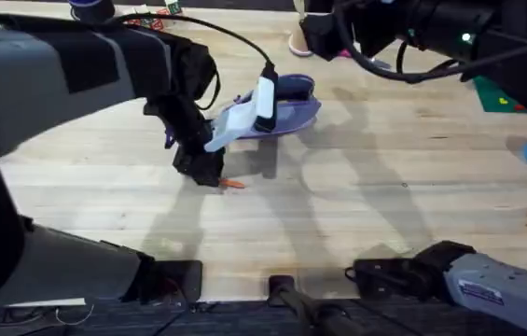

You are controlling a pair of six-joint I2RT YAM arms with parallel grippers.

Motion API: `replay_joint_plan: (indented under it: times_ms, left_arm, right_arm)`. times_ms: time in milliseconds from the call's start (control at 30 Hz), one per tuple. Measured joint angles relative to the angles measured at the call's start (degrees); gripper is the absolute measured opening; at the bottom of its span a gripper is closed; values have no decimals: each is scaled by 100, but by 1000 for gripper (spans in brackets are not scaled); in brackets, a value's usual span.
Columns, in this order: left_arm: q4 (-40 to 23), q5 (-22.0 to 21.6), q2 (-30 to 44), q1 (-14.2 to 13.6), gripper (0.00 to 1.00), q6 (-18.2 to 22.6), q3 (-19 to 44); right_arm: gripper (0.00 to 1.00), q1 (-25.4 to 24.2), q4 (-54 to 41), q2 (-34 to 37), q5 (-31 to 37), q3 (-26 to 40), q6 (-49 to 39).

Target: Unzip the bag, pick up the pens from the table one at a time and place them inside, then zip the bag closed.

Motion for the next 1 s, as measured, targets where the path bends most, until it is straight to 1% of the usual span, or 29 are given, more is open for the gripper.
replay_joint_plan:
  times_ms: [100, 167, 267, 367, 433, 533, 600, 800, 900, 1000]
  left_arm:
    - [-284, 122, -123, 118, 42, 0, 135]
    - [-455, 191, -279, 187, 42, -2, 335]
    - [-681, 275, -528, 207, 41, -5, 735]
    - [-710, 326, -693, 200, 41, -76, 1144]
    - [-615, 425, -738, 196, 41, -168, 1393]
    - [-157, 709, -742, 196, 41, -429, 1684]
    - [202, 962, -742, 196, 41, -681, 1810]
    - [1397, 1964, -742, 171, 41, -1479, 1907]
    - [1954, 2333, -742, 58, 42, -1892, 1907]
    - [2465, 2527, -742, -131, 42, -2432, 1907]
  right_arm:
    - [996, -6, -61, 1, 0, 0, 48]
    - [996, -18, -71, 1, 0, 0, 75]
    - [996, -83, -71, 1, 0, 0, 104]
    - [996, -202, -69, 1, 70, 0, 171]
    - [996, -303, -69, -1, 200, 0, 295]
    - [996, -482, -75, -16, 368, 0, 449]
    - [996, -586, -83, -38, 445, 0, 503]
    - [996, -840, -95, -115, 517, 0, 576]
    - [996, -994, -99, -152, 519, 0, 578]
    - [996, -1161, -101, -217, 522, 0, 578]
